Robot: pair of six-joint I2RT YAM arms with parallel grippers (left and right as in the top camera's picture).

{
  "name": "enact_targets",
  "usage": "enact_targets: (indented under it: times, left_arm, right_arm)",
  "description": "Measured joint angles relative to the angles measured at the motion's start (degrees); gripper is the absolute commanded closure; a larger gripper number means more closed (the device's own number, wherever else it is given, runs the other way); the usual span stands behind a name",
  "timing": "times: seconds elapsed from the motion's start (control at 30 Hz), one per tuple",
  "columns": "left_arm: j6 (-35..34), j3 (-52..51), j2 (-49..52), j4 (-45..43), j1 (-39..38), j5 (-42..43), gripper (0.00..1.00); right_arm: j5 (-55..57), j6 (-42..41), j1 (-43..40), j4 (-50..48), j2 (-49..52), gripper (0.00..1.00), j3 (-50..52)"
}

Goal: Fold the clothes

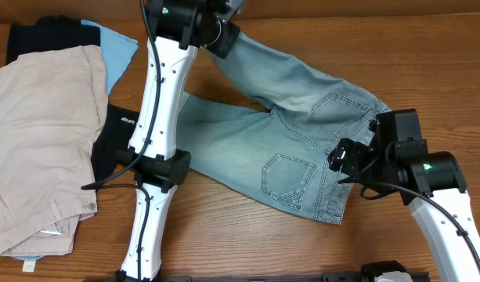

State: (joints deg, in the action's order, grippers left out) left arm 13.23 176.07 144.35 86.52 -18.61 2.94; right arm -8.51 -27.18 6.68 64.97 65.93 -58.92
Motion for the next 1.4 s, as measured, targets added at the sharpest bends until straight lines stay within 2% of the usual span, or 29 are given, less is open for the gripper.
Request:
enact_targets:
  times: [0.27,0.4,0.43,0.47,0.53,0.57,0.67,0.77,1.0,1.1,1.2,1.33,1.4]
  left_arm:
    - [-2.6,-16.2,0.0,-17.0,1.3,-3.5,0.96]
    - [-3.9,-24.9,0.0,-30.2,1.5,-6.1,0.95]
    - [-4.2,-26.8,0.0,-33.9,1.5,-6.8,0.88]
    - [-4.3,-28.9,0.0,-38.3,1.5,-7.3,0.65]
    - [-4.6,-32.6,0.0,-46.0,1.4,-8.0,0.05]
    - [-4.8,-34.1,0.0,-49.2,1.4,-8.4,0.0]
    - [-5.6,-36.8,0.0,-54.5,1.5,-9.2,0.0]
    - [-7.2,-36.9,0.0,-53.6,1.5,-9.7,0.0]
    - [-10.0,-30.4,0.0,-32.3,1.5,-9.6,0.0]
    - [-10.2,-29.8,-0.1,-27.8,1.8,-8.5,0.15]
    - [-10.3,-32.0,-0.1,-28.1,2.5,-7.3,0.41]
    - [-10.9,-36.5,-0.1,-31.7,4.2,-5.9,0.5]
    - [-11.9,-38.9,-0.1,-34.7,5.3,-5.4,0.58]
  right_arm:
    - [1.8,0.0,0.0,-4.8,3.3,0.12,0.0]
    - [3.4,0.1,0.0,-8.2,6.0,0.12,0.0]
    - [4.0,0.1,0.0,-9.1,6.7,0.12,0.0]
    - [4.5,0.2,0.0,-10.3,7.4,0.12,0.0]
    - [5.9,0.2,0.0,-12.6,8.7,0.12,0.0]
    - [6.4,0.2,0.0,-13.8,9.2,0.12,0.0]
    - [8.4,0.2,0.0,-18.0,10.6,0.12,0.0]
    - [9.6,0.2,0.0,-21.4,11.5,0.12,0.0]
    - [10.4,0.2,0.0,-23.6,11.6,0.12,0.0]
    - [10.4,0.2,0.0,-23.6,11.6,0.12,0.0]
    - [10.5,0.2,0.0,-23.3,11.6,0.12,0.0]
    - [10.5,0.2,0.0,-22.7,11.6,0.11,0.0]
    - [10.5,0.2,0.0,-22.6,11.6,0.12,0.0]
